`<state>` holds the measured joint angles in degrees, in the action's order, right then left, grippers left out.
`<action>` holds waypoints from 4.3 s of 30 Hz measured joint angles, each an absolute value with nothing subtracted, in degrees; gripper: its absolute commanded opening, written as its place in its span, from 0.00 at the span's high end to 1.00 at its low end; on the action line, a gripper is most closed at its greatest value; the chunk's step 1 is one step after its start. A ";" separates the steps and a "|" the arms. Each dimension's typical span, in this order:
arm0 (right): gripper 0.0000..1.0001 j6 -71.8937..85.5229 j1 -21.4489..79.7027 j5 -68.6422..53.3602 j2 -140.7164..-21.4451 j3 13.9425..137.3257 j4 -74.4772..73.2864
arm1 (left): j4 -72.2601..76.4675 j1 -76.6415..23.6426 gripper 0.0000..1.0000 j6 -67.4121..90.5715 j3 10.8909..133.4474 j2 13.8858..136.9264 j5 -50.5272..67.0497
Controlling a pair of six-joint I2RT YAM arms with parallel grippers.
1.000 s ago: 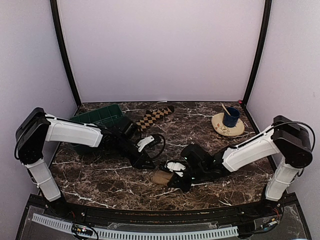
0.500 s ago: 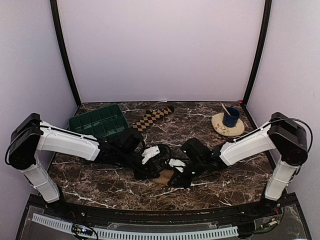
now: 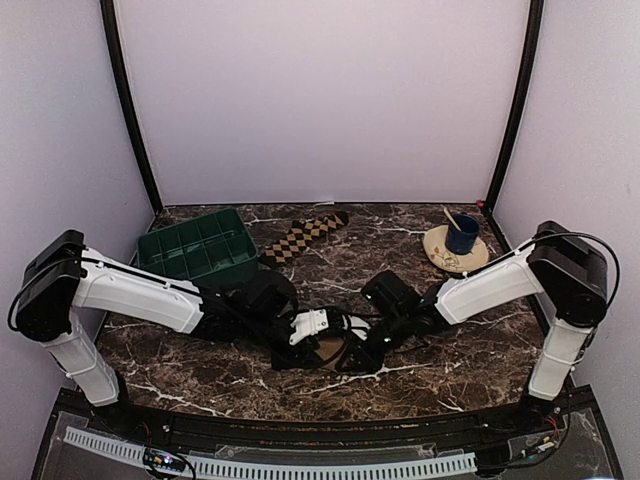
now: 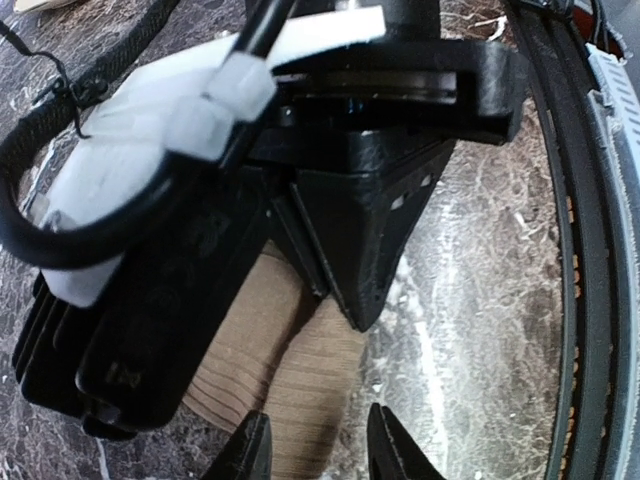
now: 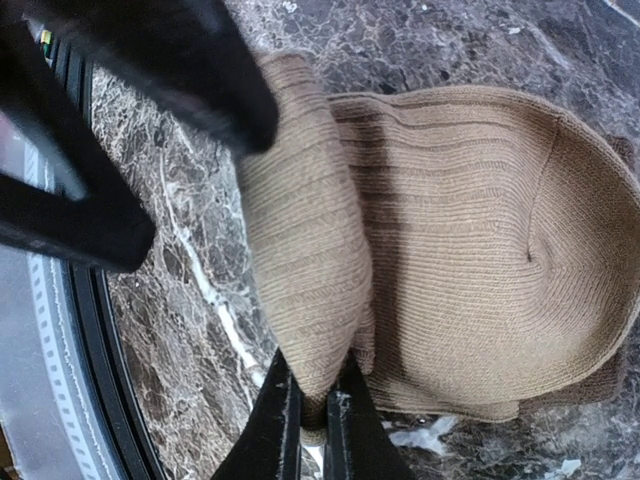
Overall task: Roll the socks
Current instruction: Roll the sock at the center of the board.
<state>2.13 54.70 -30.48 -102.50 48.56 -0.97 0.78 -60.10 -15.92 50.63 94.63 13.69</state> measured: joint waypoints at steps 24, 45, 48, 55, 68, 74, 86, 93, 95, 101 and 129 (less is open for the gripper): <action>1.00 1.06 52.58 -37.28 -103.61 49.17 -3.97 | 1.52 -64.49 0.63 -23.64 50.63 97.54 7.42; 1.00 0.86 51.72 -40.01 -104.60 49.52 -4.40 | 1.23 -64.84 0.89 -24.80 50.63 100.44 5.50; 1.00 0.80 51.68 -40.27 -104.73 49.63 -4.58 | 1.19 -64.84 0.96 -25.12 50.63 100.44 5.50; 0.81 1.04 51.48 -40.27 -104.79 49.65 -4.62 | -0.34 -64.84 1.00 -25.47 51.53 100.53 6.17; 0.72 3.79 48.84 -43.97 -103.98 46.00 -0.80 | -7.05 -62.98 1.00 -25.47 56.77 103.39 11.66; 0.72 5.85 46.52 -44.03 -102.24 43.11 1.65 | -12.01 -60.58 1.00 -25.52 61.58 106.28 16.43; 0.71 11.29 44.40 -41.69 -97.76 36.86 7.27 | -21.43 -56.66 1.00 -25.82 68.62 110.72 24.86; 0.71 13.85 44.31 -36.86 -94.45 33.45 10.28 | -26.33 -54.39 1.00 -25.78 71.94 113.01 28.82; 0.71 14.24 44.27 -34.54 -93.08 32.25 10.90 | -27.35 -54.04 1.00 -25.78 72.84 113.73 29.71; 0.71 14.26 45.10 -25.78 -85.67 27.79 11.18 | -30.72 -52.88 1.00 -25.78 75.72 116.09 32.49; 0.58 -4.03 70.98 11.53 -87.39 36.38 6.33 | -43.90 -48.62 1.00 -25.78 87.07 126.02 44.75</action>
<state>-4.03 70.98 11.53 -87.39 36.38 6.33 -43.90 -48.62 -25.78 87.07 126.02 44.75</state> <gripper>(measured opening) 0.395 0.093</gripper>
